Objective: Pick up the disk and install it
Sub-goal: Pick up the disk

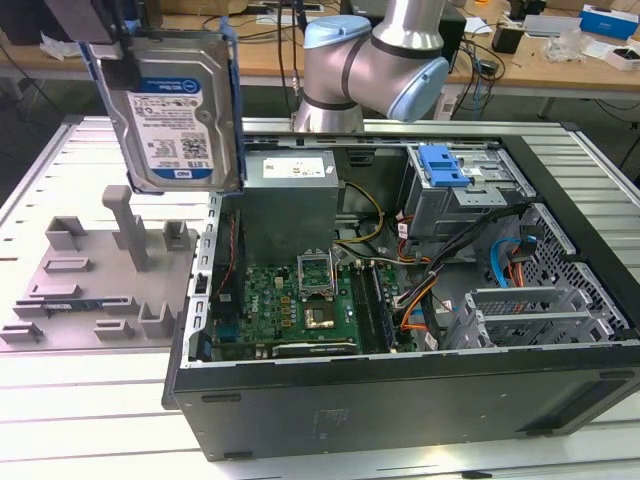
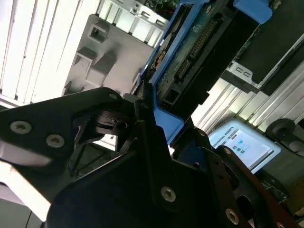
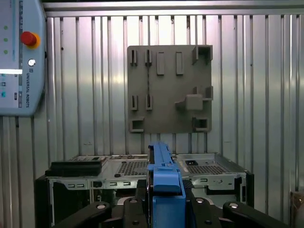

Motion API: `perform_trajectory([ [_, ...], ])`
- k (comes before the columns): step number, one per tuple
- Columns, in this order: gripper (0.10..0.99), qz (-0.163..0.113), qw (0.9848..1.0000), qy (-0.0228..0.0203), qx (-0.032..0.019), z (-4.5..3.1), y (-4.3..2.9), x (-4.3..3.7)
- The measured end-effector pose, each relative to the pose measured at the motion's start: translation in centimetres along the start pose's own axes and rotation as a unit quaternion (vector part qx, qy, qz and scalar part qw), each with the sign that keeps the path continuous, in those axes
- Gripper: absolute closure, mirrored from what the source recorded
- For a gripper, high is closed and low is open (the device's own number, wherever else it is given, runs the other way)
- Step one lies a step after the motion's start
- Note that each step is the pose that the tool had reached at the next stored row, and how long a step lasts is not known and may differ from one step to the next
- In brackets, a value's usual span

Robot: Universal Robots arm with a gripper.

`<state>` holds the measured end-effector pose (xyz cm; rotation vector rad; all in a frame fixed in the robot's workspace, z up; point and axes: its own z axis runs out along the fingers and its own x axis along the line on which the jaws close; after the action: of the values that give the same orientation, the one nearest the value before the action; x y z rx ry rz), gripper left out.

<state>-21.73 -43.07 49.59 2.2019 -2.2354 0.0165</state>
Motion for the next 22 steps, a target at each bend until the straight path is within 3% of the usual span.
perform_trajectory([
  [10,0.718,0.000,1.0000,0.0000,0.0000,0.16,-4.12,2.35],
  [22,0.718,0.000,1.0000,0.0000,0.0000,0.37,-10.01,5.02],
])
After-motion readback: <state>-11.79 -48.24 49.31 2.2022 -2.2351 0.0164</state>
